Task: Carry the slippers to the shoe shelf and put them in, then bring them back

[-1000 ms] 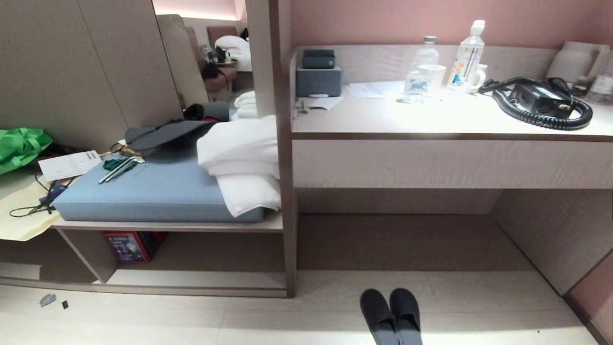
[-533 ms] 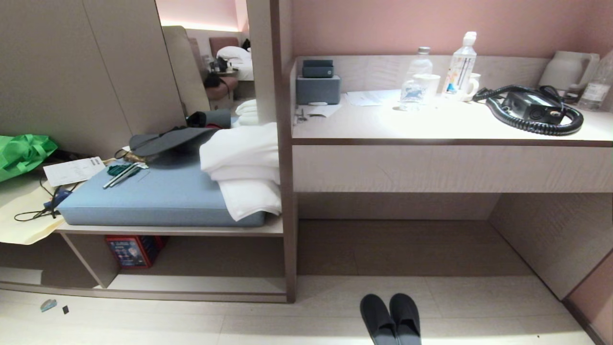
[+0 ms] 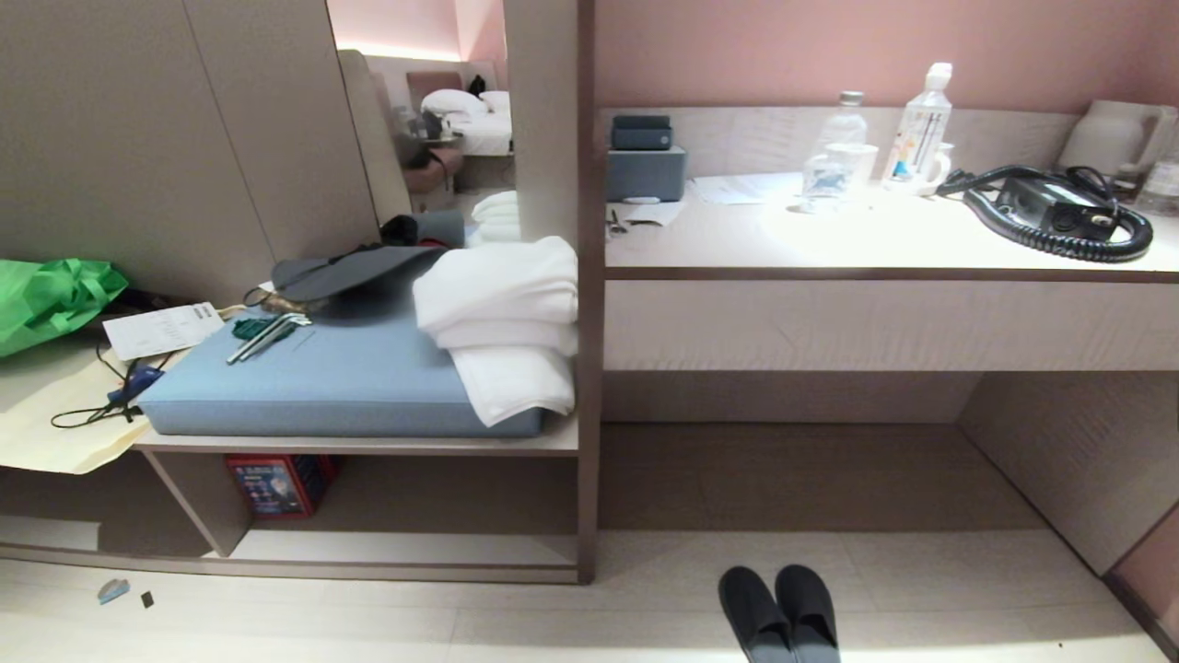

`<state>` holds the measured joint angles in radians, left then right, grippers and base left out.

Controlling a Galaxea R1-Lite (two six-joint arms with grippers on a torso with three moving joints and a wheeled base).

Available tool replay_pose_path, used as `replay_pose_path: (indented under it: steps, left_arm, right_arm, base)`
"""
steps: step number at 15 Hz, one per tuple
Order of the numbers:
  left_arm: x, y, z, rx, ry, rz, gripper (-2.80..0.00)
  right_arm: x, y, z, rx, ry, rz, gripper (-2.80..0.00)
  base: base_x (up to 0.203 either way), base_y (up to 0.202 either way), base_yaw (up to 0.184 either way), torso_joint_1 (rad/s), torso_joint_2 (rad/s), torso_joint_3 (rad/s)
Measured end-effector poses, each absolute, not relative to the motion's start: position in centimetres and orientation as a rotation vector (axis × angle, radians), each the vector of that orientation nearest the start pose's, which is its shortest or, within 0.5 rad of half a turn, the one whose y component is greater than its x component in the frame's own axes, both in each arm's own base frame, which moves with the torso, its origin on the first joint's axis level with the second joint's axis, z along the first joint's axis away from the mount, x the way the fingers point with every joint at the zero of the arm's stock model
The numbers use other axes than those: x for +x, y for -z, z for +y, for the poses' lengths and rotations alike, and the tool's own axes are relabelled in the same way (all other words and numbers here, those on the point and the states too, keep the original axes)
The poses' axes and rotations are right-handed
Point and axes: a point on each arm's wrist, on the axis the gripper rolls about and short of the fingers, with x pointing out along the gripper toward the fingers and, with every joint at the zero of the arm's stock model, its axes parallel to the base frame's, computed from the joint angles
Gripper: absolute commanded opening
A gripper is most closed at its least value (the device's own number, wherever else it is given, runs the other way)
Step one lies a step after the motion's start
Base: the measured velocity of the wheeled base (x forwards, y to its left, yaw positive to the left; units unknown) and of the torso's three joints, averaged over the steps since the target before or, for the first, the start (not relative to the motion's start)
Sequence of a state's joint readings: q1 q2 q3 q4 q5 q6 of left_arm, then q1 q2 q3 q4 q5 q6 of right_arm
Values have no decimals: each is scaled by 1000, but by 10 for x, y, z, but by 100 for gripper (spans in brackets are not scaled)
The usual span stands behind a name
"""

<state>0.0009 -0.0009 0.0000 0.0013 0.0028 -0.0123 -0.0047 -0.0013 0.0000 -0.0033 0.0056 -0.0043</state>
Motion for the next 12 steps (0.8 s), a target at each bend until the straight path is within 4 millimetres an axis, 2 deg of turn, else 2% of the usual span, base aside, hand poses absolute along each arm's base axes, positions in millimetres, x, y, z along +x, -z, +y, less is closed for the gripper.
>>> replay_pose_path:
  steps: [12]
  left_arm:
    - [-23, -75, 0, -12, -3, 0, -280]
  right_arm:
    - [-23, -76, 0, 0, 0, -4, -280]
  base:
    - [0, 196, -2, 1, 2, 3]
